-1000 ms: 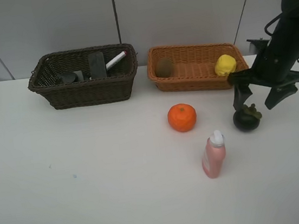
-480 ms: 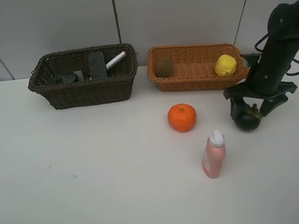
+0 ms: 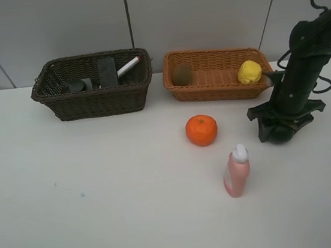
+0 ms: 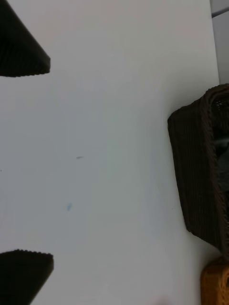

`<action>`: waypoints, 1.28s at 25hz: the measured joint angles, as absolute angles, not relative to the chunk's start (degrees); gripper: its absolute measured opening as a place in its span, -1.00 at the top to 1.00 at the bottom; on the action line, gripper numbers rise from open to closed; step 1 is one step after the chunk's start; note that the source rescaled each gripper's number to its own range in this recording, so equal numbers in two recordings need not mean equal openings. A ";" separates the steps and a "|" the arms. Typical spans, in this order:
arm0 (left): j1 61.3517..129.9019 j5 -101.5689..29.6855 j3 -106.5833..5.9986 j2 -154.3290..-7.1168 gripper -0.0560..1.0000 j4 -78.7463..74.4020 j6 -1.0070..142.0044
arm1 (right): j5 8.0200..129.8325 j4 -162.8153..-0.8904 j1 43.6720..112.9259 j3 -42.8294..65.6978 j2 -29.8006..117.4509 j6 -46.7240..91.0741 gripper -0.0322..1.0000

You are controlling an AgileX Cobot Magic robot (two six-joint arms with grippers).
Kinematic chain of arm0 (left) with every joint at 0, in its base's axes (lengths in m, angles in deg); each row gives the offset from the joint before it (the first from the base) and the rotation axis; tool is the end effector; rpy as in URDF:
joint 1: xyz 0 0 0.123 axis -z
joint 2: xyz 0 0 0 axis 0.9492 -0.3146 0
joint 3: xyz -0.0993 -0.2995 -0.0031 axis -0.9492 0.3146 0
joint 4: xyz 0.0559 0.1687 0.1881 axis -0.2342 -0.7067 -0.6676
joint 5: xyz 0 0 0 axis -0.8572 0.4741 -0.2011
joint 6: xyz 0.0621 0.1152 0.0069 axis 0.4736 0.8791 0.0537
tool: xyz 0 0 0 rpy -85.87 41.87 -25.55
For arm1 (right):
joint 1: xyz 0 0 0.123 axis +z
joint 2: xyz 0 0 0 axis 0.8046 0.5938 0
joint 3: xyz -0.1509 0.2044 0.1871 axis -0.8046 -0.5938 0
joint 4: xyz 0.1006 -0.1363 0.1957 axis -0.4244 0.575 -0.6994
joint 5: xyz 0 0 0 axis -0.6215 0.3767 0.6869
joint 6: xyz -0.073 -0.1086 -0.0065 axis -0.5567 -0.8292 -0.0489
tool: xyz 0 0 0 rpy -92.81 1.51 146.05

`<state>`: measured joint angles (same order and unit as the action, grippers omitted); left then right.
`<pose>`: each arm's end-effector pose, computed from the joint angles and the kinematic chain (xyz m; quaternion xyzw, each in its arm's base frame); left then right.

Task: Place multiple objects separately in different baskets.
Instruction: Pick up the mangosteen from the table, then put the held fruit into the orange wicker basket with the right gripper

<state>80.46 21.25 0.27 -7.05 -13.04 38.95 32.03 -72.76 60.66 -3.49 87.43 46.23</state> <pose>0.0030 -0.0058 0.2641 0.0849 0.8459 -0.0517 0.5240 0.3599 0.0427 0.0818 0.0588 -0.9980 0.0089 0.0221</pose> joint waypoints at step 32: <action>80.46 21.25 0.27 -7.05 -0.90 -13.04 38.95 | 23.00 -79.79 64.64 46.07 105.47 46.26 -0.83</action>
